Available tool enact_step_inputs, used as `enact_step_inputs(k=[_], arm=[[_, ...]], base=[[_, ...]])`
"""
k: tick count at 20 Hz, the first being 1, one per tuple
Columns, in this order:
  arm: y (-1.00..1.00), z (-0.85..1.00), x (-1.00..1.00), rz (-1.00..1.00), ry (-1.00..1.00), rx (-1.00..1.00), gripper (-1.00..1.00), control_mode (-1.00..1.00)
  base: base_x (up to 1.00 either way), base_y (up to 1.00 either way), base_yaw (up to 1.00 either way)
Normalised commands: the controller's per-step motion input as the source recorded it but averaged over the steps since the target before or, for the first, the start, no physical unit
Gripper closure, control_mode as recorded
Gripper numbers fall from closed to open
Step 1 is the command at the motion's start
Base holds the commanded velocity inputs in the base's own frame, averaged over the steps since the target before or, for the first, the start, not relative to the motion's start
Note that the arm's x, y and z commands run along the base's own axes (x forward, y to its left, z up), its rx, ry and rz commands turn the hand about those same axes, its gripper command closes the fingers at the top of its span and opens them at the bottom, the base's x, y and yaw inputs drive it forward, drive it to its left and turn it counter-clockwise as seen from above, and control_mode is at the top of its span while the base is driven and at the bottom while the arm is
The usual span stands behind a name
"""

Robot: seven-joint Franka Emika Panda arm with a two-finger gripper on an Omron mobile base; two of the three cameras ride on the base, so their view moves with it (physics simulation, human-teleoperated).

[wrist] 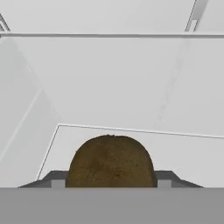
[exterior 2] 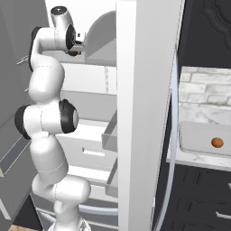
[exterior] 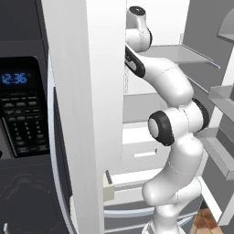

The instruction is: Pick the kiwi and tangerine from the fridge and place them inside the tupperware on the counter.

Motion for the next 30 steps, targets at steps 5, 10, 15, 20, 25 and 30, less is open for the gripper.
enact_step_inputs(k=[5, 10, 15, 20, 25, 30], arm=[[0.00, -0.20, -0.32, -0.03, -0.11, 0.04, 1.00, -1.00], [-0.05, -0.18, -0.82, -0.06, -0.65, 0.18, 1.00, -1.00], [-0.16, 0.00, -0.91, -0.01, -0.33, 0.32, 1.00, -1.00], [-0.25, 0.12, -0.80, -0.02, -0.01, 0.07, 1.00, -1.00], [-0.28, 0.26, -0.64, -0.03, 0.09, 0.00, 1.00, -1.00], [-0.24, 0.07, -0.70, -0.05, 0.10, 0.00, 1.00, -1.00]], base=[[0.00, 0.00, 0.00], [0.00, 0.00, 0.00], [0.00, 0.00, 0.00], [0.00, 0.00, 0.00], [0.00, 0.00, 0.00], [0.00, 0.00, 0.00]])
